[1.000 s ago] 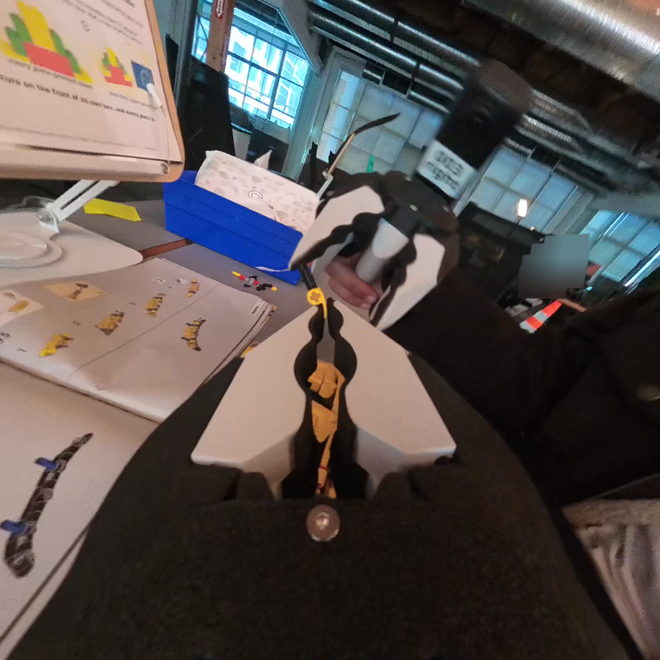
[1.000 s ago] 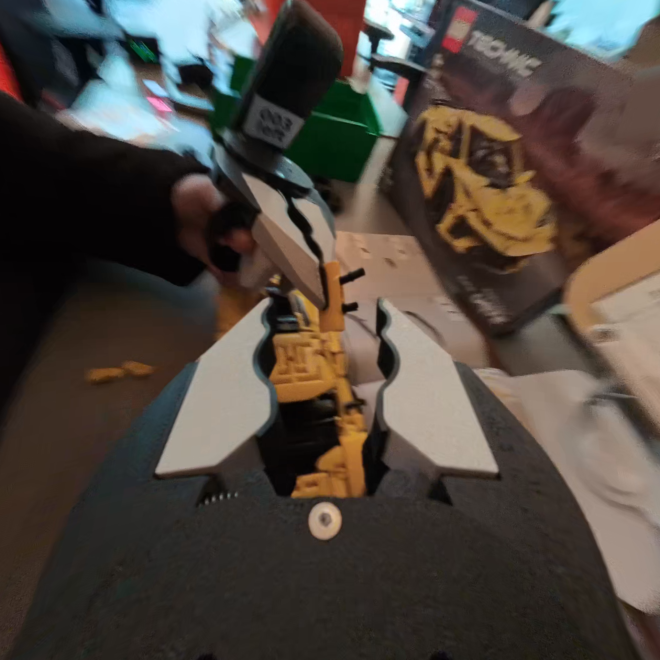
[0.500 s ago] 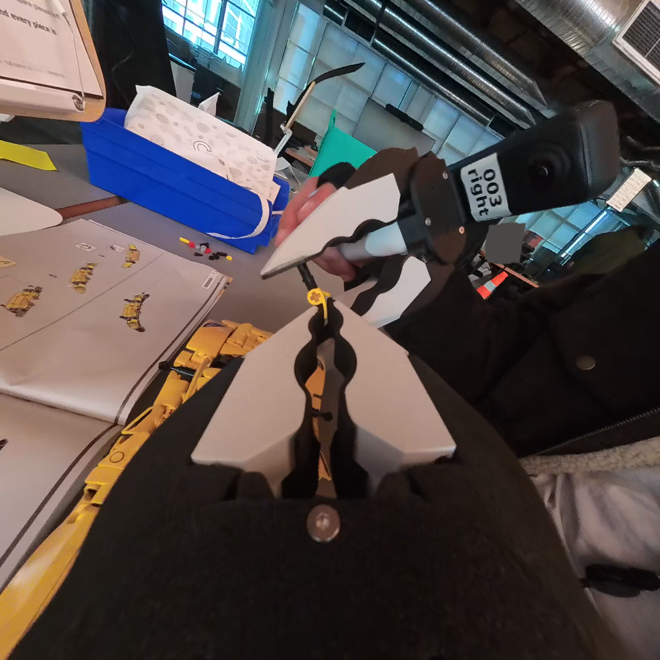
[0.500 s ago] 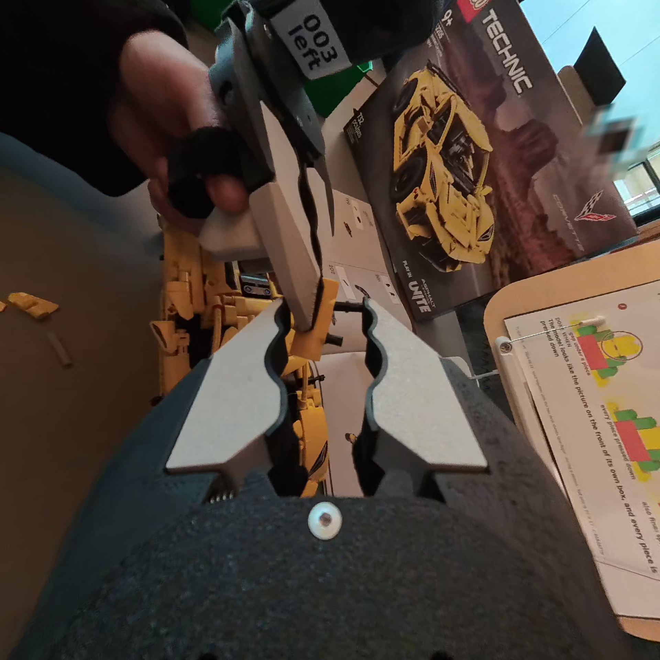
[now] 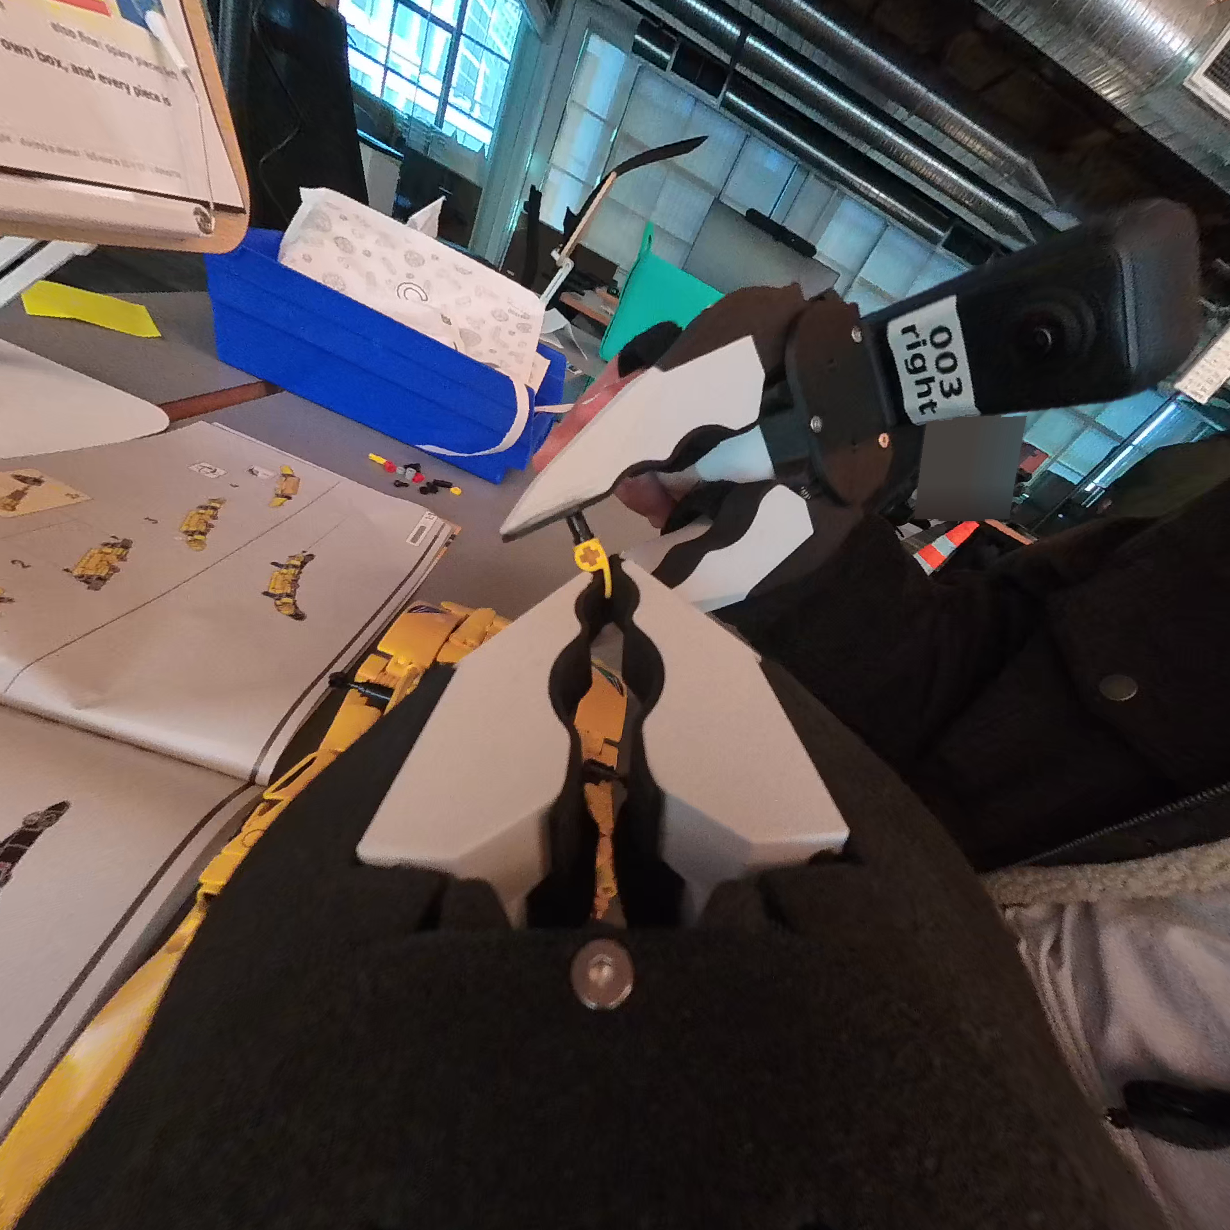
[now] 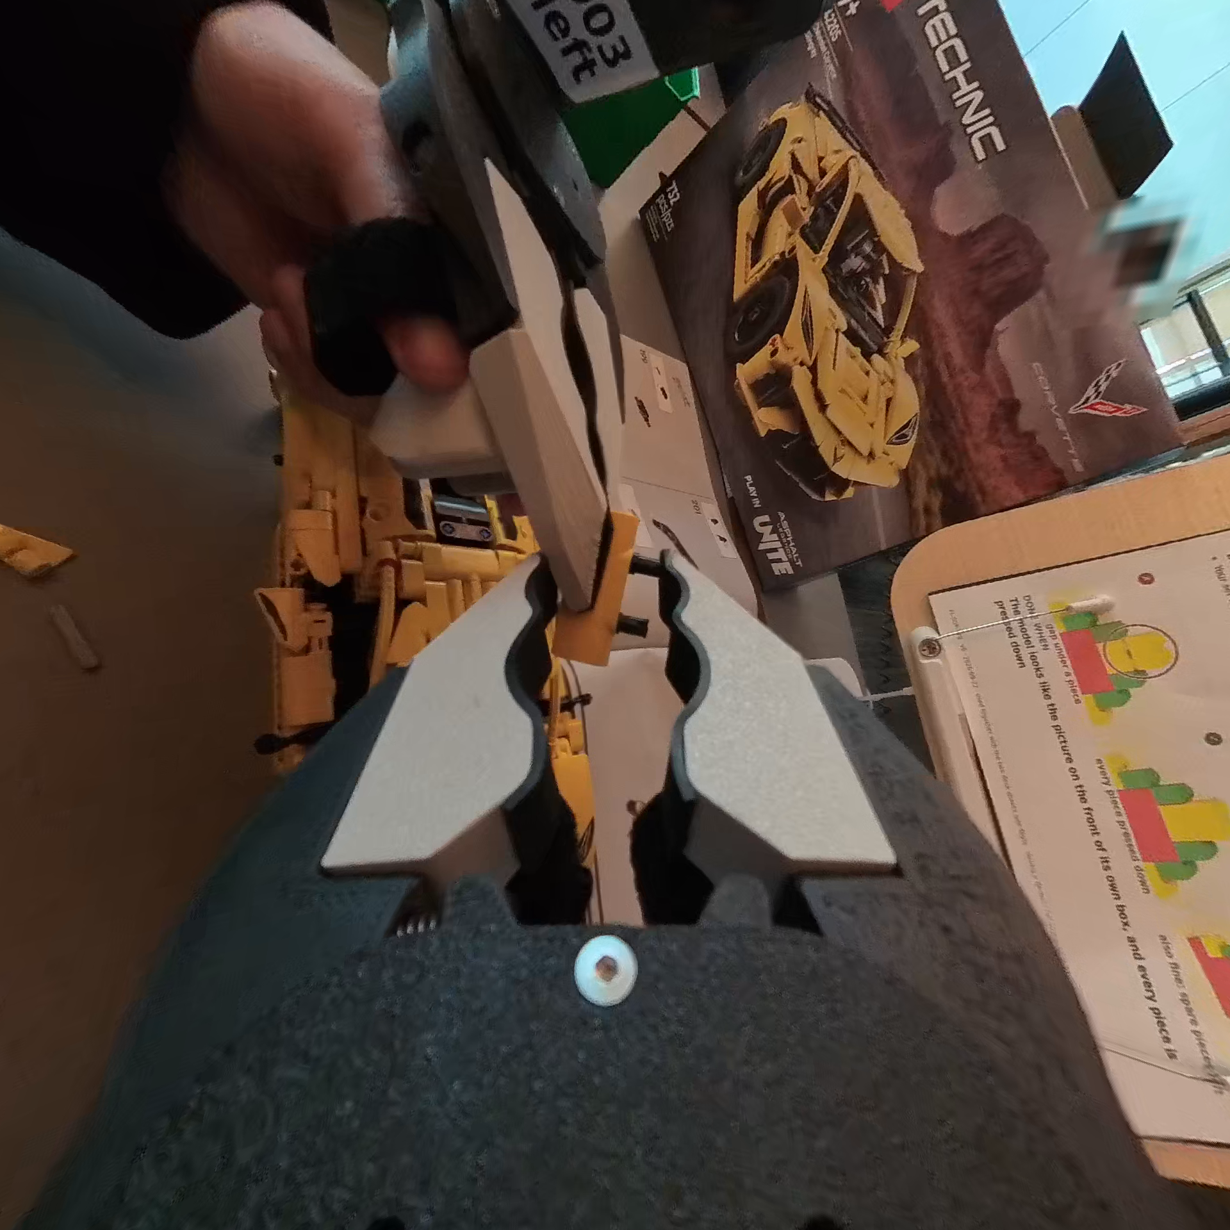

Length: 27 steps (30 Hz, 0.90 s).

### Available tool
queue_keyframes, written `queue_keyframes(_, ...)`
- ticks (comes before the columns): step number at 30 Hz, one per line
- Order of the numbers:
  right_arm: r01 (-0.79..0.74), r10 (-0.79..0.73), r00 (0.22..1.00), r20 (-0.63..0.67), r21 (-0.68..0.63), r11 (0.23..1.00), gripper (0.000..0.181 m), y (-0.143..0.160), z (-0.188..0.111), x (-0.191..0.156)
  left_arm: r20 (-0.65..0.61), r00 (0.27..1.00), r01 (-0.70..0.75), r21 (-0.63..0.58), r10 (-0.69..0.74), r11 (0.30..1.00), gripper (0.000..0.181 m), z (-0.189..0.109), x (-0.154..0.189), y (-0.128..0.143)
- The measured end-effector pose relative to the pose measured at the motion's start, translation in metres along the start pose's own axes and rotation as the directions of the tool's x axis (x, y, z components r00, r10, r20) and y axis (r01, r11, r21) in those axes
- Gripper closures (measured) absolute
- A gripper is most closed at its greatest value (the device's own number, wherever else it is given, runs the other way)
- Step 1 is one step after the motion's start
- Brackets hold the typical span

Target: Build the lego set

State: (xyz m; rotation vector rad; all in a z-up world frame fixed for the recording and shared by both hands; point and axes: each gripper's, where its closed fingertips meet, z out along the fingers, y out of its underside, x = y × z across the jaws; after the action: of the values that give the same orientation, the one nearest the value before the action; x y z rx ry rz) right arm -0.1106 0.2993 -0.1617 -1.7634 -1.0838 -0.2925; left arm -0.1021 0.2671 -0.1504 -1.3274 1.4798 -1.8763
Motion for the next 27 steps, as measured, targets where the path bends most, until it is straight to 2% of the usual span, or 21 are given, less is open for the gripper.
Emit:
queue_keyframes(6,0.005,-0.005,1.000,-0.009,0.020,1.000,0.151,-0.002,0.001,0.000,-0.005,1.000,0.005,0.016,-0.005,1.000,0.181,-0.001,0.000,-0.001)
queue_keyframes(10,-0.152,0.151,0.988,0.011,0.077,0.985,0.145,-0.005,0.003,0.003,0.033,0.998,-0.055,0.017,0.055,0.998,0.181,-0.002,-0.005,-0.006)
queue_keyframes(12,-0.219,0.220,0.975,-0.017,0.063,0.974,0.123,0.004,-0.002,0.010,0.119,0.981,-0.152,0.006,0.150,0.988,0.181,-0.009,-0.015,-0.009)
queue_keyframes(14,-0.329,0.332,0.943,-0.037,0.069,0.942,0.112,0.013,-0.014,0.024,0.210,0.928,-0.314,-0.006,0.308,0.949,0.181,-0.021,-0.024,-0.015)
queue_keyframes(16,-0.554,0.560,0.827,-0.053,0.092,0.827,0.116,0.031,-0.024,0.039,0.298,0.837,-0.473,-0.024,0.458,0.880,0.180,-0.035,-0.033,-0.024)
queue_keyframes(18,-0.760,0.767,0.642,-0.016,0.118,0.639,0.121,0.054,-0.026,0.043,0.342,0.782,-0.547,-0.022,0.520,0.837,0.181,-0.043,-0.038,-0.030)
queue_keyframes(20,-0.877,0.889,0.456,-0.037,0.152,0.456,0.135,0.085,-0.025,0.048,0.346,0.738,-0.609,-0.028,0.580,0.792,0.180,-0.045,-0.035,-0.027)
queue_keyframes(22,-0.913,0.935,0.355,-0.020,0.208,0.351,0.143,0.102,-0.026,0.052,0.336,0.670,-0.679,-0.085,0.662,0.729,0.181,-0.043,-0.035,-0.015)
queue_keyframes(24,-0.925,0.946,0.321,-0.044,0.197,0.324,0.151,0.116,-0.025,0.051,0.306,0.631,-0.716,-0.125,0.713,0.687,0.180,-0.038,-0.032,-0.003)
queue_keyframes(27,-0.915,0.926,0.348,-0.146,0.160,0.369,0.160,0.133,-0.023,0.050,0.263,0.613,-0.735,-0.155,0.745,0.660,0.180,-0.029,-0.023,0.008)
